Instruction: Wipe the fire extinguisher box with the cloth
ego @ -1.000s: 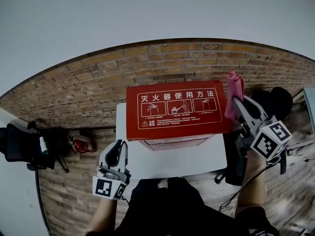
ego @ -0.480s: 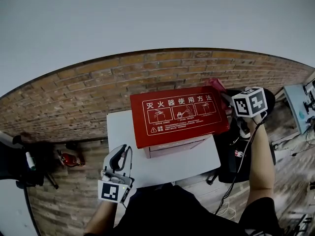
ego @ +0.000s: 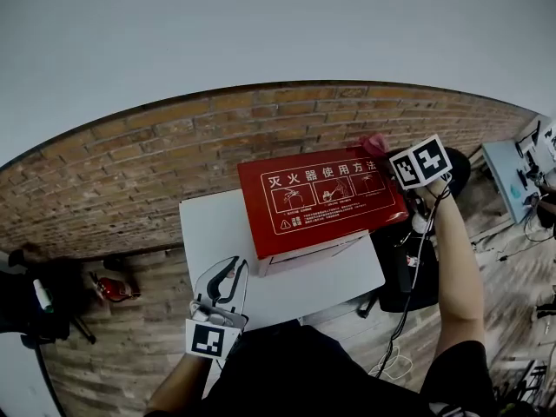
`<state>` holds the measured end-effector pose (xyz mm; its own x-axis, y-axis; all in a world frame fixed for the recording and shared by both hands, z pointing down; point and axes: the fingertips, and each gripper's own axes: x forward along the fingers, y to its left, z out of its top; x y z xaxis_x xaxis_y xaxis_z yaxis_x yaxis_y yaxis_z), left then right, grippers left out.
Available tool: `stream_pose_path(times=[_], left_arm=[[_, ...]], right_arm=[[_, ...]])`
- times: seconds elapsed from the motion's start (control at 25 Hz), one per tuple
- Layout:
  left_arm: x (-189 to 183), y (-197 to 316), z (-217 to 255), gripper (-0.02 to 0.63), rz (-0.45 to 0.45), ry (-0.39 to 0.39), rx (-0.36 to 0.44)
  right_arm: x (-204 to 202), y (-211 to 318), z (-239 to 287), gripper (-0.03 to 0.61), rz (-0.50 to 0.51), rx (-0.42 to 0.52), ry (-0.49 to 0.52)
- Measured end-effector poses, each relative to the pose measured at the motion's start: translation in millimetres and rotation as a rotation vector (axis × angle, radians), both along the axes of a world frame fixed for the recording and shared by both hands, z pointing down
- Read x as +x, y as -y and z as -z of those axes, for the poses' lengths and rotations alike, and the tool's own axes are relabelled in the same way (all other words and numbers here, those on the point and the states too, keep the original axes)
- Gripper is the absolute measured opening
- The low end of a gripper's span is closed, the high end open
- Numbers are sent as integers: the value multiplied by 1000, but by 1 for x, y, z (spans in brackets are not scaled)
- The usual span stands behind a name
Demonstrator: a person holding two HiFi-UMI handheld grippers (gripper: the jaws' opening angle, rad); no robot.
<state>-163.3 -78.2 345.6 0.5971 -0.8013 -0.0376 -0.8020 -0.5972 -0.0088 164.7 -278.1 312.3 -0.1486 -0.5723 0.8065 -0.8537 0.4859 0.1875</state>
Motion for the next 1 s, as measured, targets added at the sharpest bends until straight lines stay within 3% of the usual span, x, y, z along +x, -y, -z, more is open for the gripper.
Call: stream_pose_path(times=[1.0], left_arm=[[-12, -9, -12, 66, -36, -38, -22]], right_arm=[[-73, -14, 0, 61, 80, -40, -11]])
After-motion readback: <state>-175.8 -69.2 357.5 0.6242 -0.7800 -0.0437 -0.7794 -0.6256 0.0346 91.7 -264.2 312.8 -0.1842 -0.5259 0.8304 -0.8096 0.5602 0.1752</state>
